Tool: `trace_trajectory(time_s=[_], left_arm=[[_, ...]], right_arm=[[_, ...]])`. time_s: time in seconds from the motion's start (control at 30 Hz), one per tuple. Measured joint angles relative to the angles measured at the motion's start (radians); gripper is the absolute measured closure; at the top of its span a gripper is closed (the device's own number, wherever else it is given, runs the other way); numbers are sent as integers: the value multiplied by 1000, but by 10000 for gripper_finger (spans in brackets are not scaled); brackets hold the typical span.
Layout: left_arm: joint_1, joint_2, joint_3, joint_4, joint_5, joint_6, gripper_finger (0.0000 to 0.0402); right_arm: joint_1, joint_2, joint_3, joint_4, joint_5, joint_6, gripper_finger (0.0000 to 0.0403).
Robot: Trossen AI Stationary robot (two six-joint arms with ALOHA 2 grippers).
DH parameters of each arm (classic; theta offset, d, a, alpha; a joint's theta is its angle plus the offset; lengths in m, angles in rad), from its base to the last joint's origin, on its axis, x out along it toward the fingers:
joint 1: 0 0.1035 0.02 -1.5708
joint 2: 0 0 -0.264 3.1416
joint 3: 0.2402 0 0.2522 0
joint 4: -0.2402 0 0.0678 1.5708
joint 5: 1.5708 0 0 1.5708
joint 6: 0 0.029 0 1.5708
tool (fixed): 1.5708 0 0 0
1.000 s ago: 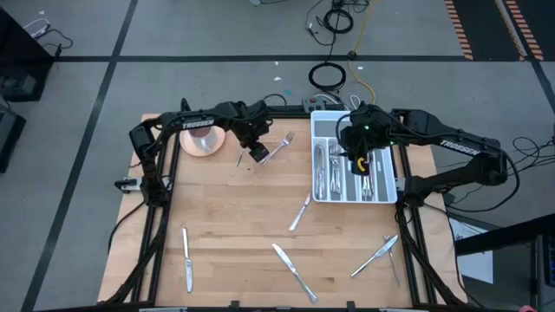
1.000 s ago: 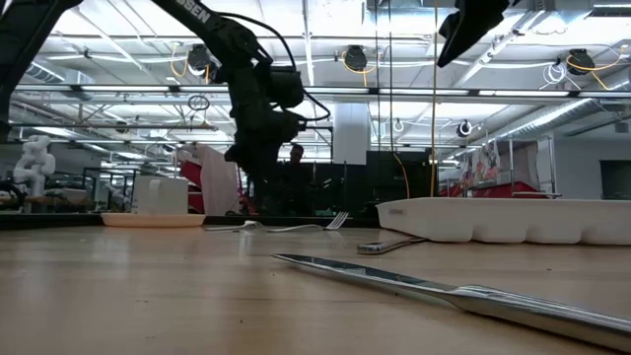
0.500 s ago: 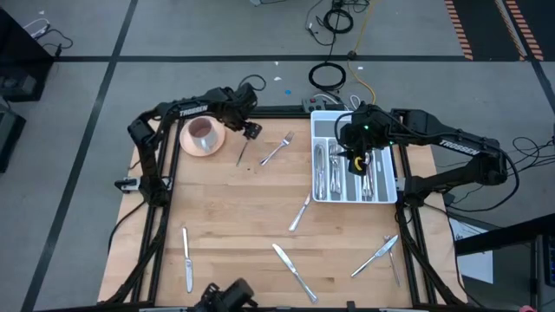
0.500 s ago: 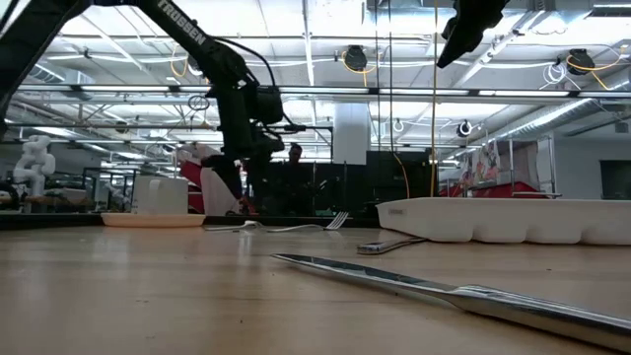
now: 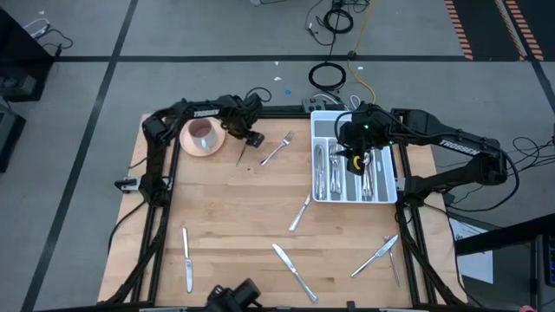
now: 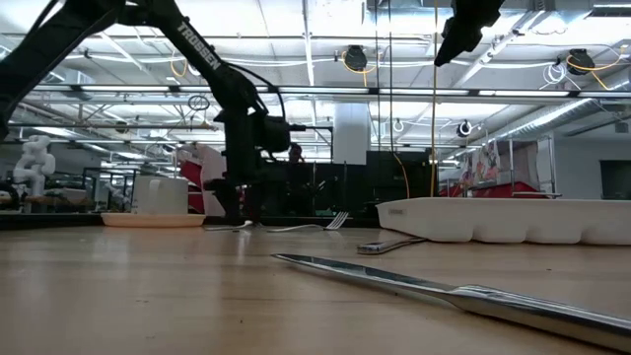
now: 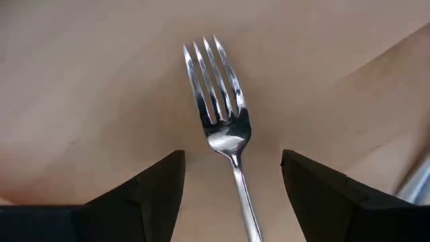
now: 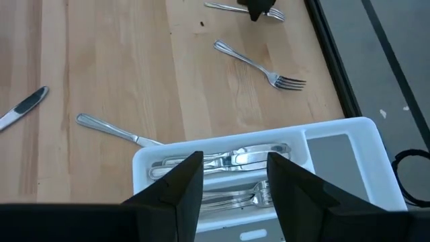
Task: Sort silverware
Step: Put the silver fork into the white silverware tray
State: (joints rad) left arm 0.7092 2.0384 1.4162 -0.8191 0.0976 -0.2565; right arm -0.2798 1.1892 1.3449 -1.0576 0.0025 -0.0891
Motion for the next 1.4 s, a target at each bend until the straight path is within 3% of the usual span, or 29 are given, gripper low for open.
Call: trace_trajectory(time_s=[0.33,0.9,1.4], left_arm=[[-13,49,5,-4,-6,-34,169],[-15,62,2,17,-33,-14,388],[-19,60,2,26,-20,3,399]], right_arm=[[0,0,0,1,0,0,248],[0,0,0,1,0,0,248],[0,0,0,-3,0,25,248]])
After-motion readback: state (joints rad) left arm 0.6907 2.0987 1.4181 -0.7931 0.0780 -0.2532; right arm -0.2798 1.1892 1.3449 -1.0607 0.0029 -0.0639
